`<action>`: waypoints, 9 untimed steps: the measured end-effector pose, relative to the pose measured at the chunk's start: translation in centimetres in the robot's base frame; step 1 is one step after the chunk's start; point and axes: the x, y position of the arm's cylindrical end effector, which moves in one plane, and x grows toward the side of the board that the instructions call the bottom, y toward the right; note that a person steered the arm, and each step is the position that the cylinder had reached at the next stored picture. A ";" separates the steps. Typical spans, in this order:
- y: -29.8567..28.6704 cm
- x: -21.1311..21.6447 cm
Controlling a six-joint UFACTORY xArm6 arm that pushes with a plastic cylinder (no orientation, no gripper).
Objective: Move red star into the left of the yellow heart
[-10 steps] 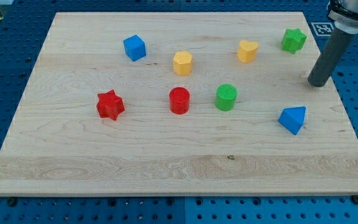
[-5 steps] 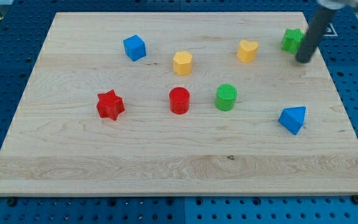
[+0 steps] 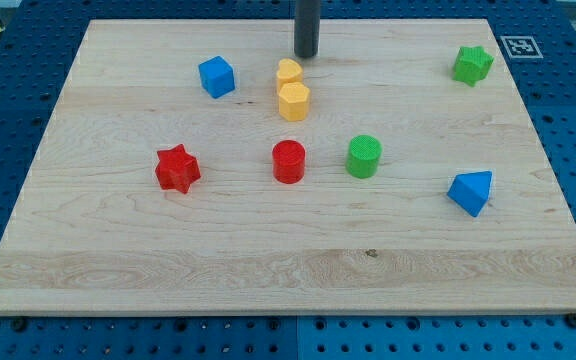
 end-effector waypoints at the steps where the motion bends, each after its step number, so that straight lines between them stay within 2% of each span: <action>1: -9.9 -2.8; 2: -23.6 2.7; 3: -18.6 13.0; 4: -7.0 16.9; 5: -13.1 16.5; 6: -26.0 16.2; 7: -31.7 18.7; 8: -23.7 27.2; 9: -9.5 24.3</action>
